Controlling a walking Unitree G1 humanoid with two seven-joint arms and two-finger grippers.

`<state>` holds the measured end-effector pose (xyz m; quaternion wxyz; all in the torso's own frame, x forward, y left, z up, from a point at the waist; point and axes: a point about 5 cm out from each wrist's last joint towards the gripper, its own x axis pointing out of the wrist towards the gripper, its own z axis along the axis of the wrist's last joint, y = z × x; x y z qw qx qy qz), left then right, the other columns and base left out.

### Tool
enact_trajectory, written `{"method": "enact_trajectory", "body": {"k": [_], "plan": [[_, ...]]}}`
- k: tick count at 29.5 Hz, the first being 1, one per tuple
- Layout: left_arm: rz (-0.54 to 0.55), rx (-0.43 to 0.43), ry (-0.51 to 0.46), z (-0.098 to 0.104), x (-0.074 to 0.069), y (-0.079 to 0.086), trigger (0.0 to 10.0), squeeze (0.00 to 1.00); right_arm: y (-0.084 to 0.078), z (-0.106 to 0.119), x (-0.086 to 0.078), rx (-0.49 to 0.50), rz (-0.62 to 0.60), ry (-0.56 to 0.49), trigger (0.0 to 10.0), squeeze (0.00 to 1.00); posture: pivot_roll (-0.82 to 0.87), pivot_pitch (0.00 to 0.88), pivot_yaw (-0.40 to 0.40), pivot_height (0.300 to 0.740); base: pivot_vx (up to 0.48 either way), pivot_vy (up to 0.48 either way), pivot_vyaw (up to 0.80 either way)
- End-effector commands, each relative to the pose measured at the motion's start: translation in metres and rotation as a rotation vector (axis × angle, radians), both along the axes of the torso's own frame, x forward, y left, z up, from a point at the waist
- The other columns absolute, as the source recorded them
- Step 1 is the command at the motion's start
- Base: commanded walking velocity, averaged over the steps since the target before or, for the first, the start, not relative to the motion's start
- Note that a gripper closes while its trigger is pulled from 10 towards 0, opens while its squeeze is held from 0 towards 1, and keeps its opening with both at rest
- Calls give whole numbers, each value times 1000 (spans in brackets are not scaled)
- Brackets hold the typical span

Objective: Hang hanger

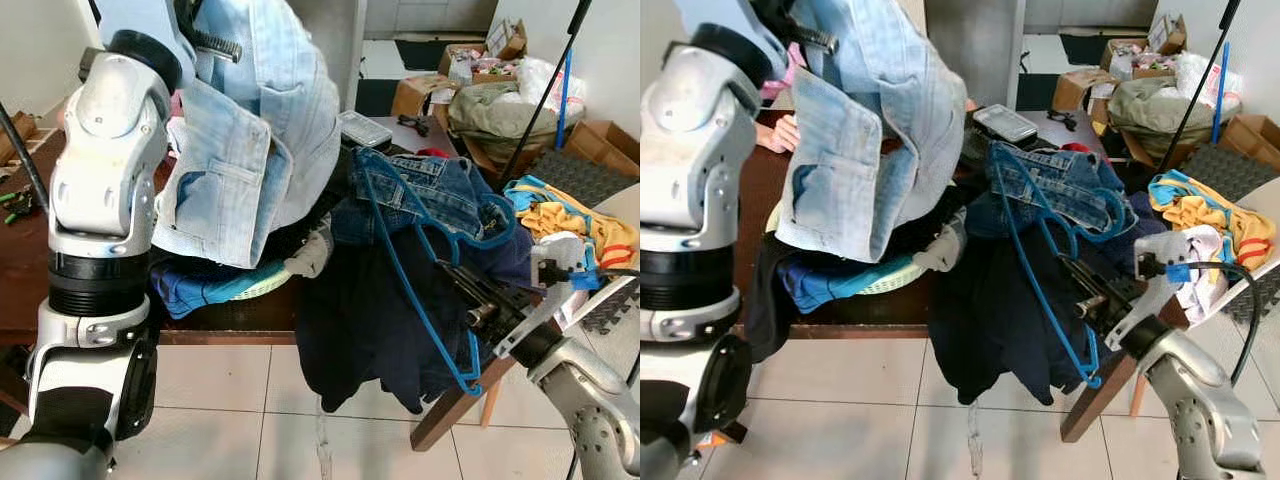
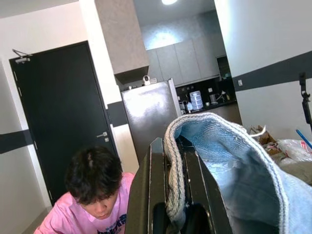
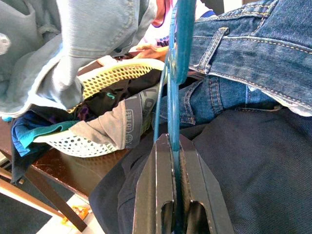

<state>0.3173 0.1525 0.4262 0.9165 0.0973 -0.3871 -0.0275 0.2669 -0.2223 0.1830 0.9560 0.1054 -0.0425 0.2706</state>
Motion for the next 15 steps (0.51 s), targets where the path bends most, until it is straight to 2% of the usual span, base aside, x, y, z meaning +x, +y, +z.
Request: {"method": "enact_trajectory", "body": {"k": [1, 7, 15], "plan": [[33, -6, -75, 15, -9, 7, 10000, 0, 1, 3, -1, 13, 2, -9, 10000, 0, -2, 101, 19, 740, -266, 0, 0], [27, -3, -72, 13, -8, 3, 10000, 0, 2, 4, -1, 25, 5, -14, 10000, 0, -2, 100, 19, 740, -301, 0, 0], [-12, -4, -19, -1, -1, -7, 10000, 0, 2, 6, -2, 35, 6, -16, 10000, 0, -11, 101, 23, 740, -323, 0, 0]]}}
